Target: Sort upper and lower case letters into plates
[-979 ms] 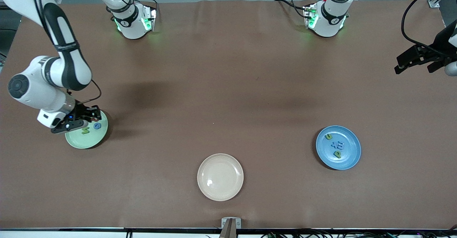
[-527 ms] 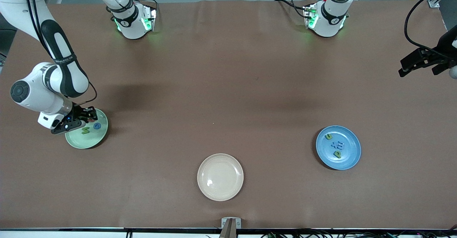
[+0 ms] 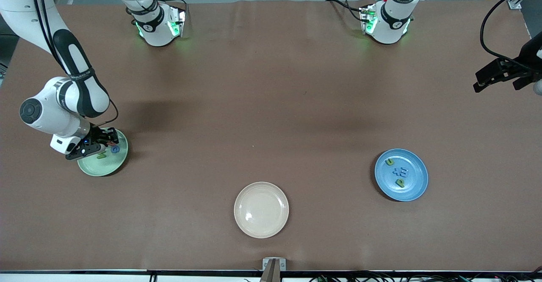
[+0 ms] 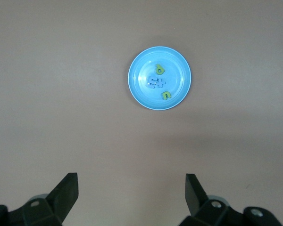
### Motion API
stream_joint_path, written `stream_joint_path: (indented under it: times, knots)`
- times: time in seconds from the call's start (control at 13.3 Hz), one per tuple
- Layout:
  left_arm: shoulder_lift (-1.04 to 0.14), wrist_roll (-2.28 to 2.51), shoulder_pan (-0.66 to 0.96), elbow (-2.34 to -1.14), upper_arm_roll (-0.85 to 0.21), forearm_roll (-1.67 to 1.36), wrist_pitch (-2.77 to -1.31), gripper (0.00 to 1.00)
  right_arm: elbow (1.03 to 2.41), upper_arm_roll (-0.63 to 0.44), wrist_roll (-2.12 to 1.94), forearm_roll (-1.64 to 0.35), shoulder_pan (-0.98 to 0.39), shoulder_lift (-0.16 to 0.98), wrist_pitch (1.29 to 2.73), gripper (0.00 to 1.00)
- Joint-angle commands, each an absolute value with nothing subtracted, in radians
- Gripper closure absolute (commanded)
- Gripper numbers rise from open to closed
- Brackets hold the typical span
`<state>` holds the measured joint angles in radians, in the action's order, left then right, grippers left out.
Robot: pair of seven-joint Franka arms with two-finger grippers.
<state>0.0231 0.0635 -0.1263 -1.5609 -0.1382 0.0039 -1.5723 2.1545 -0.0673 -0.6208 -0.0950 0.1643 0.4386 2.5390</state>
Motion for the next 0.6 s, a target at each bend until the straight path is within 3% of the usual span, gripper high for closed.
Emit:
stream_joint_path:
  times: [0.0,0.53]
  knots:
    - [0.031,0.057,-0.135,-1.558,-0.14,0.021,-1.551,0.0,2.163,-0.046,-0.614,-0.09,0.181,0.394,2.505,0.01]
    - [0.064,0.063,-0.133,-1.609,-0.164,0.021,-1.554,0.0,2.14,-0.04,-0.221,-0.089,0.069,0.103,2.177,0.01]
